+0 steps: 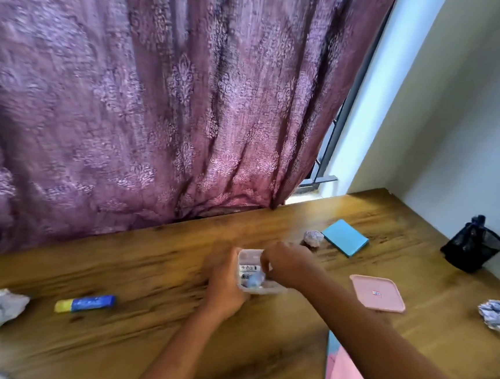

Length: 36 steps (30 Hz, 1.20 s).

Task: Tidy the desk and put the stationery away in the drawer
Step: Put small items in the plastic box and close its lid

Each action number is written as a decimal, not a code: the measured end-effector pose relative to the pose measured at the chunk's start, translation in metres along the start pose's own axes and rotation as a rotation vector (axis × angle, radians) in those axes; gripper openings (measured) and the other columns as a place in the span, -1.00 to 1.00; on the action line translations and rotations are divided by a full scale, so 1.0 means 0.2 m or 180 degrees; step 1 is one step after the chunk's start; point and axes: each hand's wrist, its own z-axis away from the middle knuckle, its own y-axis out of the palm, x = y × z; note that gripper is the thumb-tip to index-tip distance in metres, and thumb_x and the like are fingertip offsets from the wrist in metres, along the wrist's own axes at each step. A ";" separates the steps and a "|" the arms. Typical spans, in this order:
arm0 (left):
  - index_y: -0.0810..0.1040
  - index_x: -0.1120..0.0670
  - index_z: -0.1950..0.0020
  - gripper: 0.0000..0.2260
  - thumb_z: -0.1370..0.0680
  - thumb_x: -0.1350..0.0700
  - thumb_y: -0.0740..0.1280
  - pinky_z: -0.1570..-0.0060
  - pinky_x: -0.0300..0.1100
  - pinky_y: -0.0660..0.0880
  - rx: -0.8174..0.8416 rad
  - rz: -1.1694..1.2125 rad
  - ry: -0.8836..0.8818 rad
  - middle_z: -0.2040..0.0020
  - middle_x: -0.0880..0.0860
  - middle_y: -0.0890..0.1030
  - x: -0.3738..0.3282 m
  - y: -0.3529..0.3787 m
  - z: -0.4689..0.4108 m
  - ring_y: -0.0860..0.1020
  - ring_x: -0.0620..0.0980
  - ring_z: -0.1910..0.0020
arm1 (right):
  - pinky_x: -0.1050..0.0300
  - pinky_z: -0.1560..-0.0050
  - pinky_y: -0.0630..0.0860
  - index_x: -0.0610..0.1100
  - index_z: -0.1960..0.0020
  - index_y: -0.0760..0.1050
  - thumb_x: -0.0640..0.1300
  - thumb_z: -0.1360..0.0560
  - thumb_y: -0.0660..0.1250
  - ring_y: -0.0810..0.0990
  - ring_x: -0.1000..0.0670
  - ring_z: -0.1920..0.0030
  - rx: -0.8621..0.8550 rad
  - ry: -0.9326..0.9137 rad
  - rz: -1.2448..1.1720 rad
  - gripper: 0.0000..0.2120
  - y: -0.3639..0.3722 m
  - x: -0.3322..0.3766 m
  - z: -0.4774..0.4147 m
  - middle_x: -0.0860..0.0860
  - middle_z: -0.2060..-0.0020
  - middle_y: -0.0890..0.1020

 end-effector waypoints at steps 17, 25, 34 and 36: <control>0.38 -0.14 -0.19 -0.47 -0.35 0.22 0.51 -0.07 -0.12 0.55 0.0214 0.0166 -0.0071 -0.11 -0.16 0.53 0.04 -0.14 0.31 0.53 -0.19 -0.09 | 0.22 0.21 0.41 -0.22 -0.27 0.48 -0.13 -0.60 0.13 0.51 0.01 0.20 0.0908 0.0072 -0.1556 -0.68 0.02 0.36 0.22 -0.10 0.06 0.54; 0.36 -0.02 -0.25 -0.39 -0.29 0.24 0.52 0.05 -0.20 0.48 0.0045 0.0049 -0.0284 -0.08 -0.08 0.53 0.02 -0.25 0.51 0.54 -0.06 -0.06 | 0.11 0.00 0.51 -0.15 -0.17 0.59 -0.23 -0.50 0.21 0.57 -0.13 -0.11 0.0675 0.0219 -0.1298 -0.70 0.04 0.47 0.33 -0.14 -0.17 0.58; 0.40 -0.02 -0.18 -0.42 -0.26 0.08 0.58 0.21 -0.52 0.40 -0.0470 0.0034 -0.0252 -0.03 -0.11 0.57 -0.10 -0.27 0.75 0.57 -0.13 0.04 | 0.12 -0.01 0.51 -0.20 -0.19 0.52 -0.08 -0.43 0.37 0.59 -0.12 -0.09 -0.0049 0.0326 -0.0923 -0.64 0.07 0.56 0.54 -0.15 -0.12 0.59; 0.40 -0.02 -0.17 -0.41 -0.25 0.05 0.60 0.18 -0.50 0.42 -0.0526 0.0072 -0.0266 -0.04 -0.09 0.58 -0.13 -0.26 0.81 0.57 -0.12 0.04 | 0.06 -0.02 0.53 -0.19 -0.19 0.52 -0.12 -0.46 0.36 0.59 -0.15 -0.12 -0.0283 0.0336 -0.0678 -0.68 0.06 0.57 0.63 -0.15 -0.13 0.59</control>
